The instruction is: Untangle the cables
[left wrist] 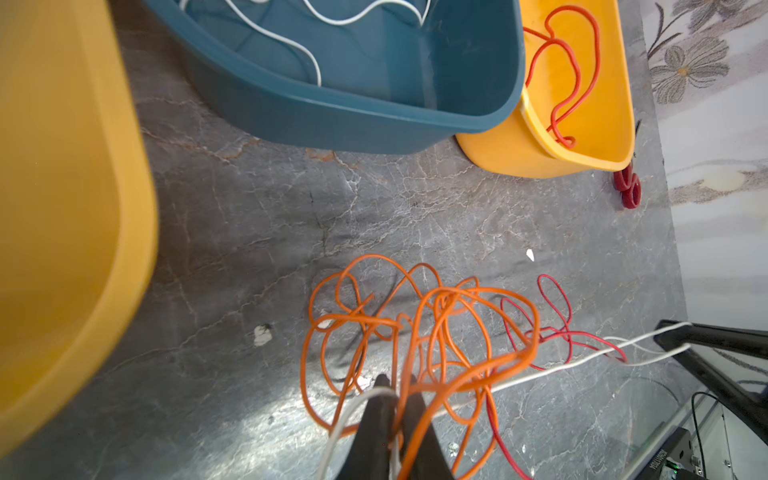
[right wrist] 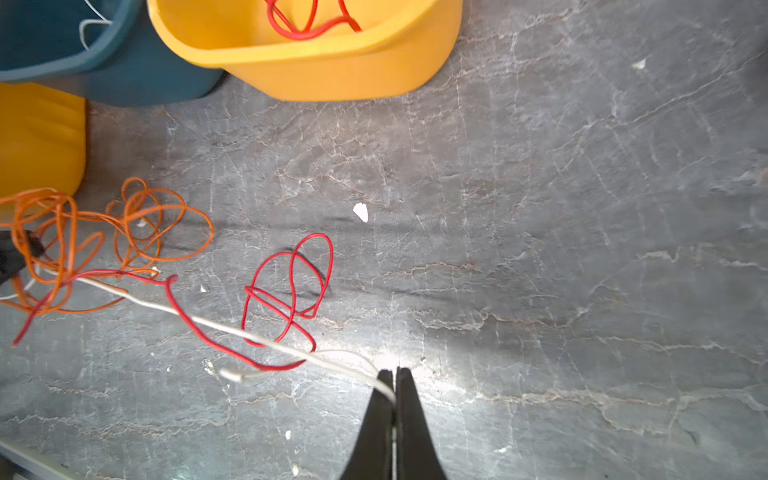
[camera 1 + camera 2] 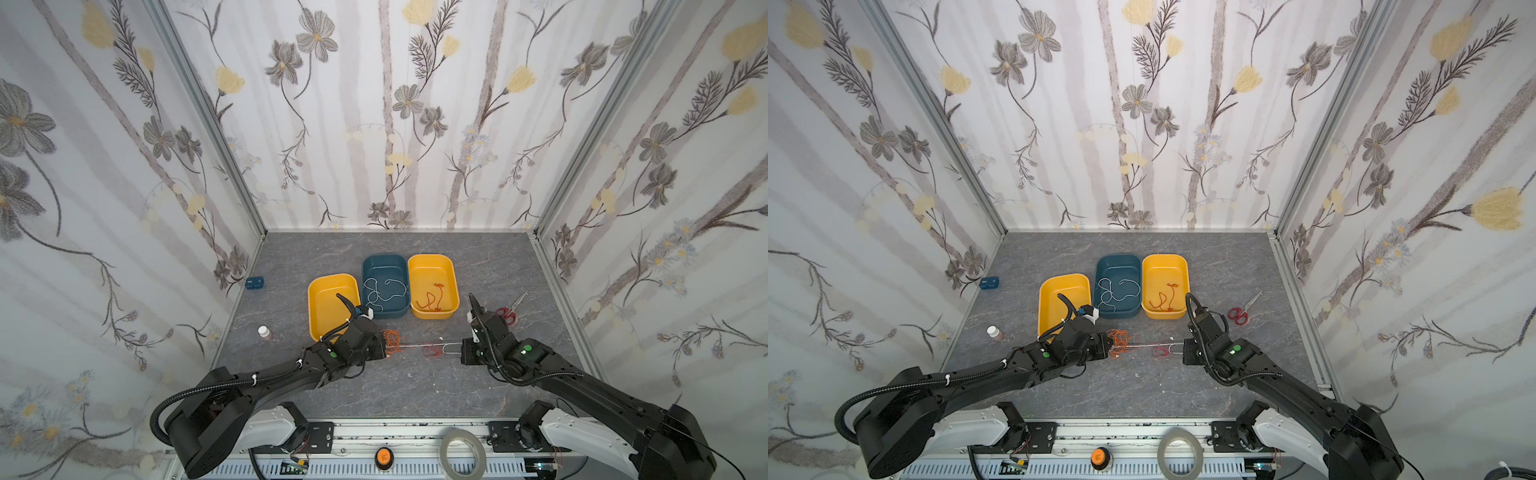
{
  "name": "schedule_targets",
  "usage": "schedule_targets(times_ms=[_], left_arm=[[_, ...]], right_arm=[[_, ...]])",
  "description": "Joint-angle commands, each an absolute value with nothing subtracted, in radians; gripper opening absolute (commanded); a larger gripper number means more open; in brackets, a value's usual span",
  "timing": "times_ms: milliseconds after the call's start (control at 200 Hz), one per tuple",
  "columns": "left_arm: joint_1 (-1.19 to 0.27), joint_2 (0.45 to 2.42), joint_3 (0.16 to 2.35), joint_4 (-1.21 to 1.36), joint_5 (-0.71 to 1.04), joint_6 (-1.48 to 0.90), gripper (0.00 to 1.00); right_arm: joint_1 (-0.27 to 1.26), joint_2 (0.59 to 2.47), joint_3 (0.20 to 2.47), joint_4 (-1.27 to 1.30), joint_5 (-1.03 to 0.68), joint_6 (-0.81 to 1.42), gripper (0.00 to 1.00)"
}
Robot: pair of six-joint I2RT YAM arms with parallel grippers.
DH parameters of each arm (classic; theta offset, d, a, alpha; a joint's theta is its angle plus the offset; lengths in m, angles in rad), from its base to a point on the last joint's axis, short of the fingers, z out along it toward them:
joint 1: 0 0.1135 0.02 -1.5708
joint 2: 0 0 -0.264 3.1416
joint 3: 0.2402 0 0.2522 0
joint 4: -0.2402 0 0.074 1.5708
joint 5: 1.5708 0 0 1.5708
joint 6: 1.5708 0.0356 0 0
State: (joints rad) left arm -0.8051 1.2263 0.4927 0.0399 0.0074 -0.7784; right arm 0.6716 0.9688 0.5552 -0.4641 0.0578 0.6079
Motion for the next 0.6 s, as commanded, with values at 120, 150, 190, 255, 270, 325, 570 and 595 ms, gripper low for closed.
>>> schedule_targets(times_ms=[120,150,190,255,270,325,570,595], left_arm=[[-0.798,1.22,0.503,-0.089,-0.058,-0.787,0.09],[-0.795,1.212,0.498,-0.085,-0.054,-0.786,0.1],[-0.793,1.203,0.491,-0.075,-0.047,-0.784,0.14],[-0.792,1.192,0.484,-0.058,-0.035,-0.783,0.29],[-0.792,1.191,0.483,-0.056,-0.03,-0.781,0.31],[-0.79,1.189,0.484,-0.049,-0.02,-0.778,0.36],[-0.787,1.192,0.507,-0.038,0.032,-0.75,0.5],[-0.787,1.192,0.513,-0.042,0.041,-0.743,0.52]], right_arm=[[0.596,0.871,0.604,-0.613,0.138,0.55,0.0],[0.573,0.861,0.609,-0.623,0.127,0.538,0.0],[0.552,0.847,0.611,-0.627,0.105,0.525,0.0],[0.542,0.83,0.616,-0.617,0.069,0.507,0.0],[0.542,0.829,0.616,-0.611,0.053,0.501,0.0],[0.543,0.828,0.617,-0.585,-0.005,0.487,0.0],[0.542,0.832,0.643,-0.556,-0.11,0.462,0.0],[0.543,0.828,0.652,-0.559,-0.113,0.458,0.0]])
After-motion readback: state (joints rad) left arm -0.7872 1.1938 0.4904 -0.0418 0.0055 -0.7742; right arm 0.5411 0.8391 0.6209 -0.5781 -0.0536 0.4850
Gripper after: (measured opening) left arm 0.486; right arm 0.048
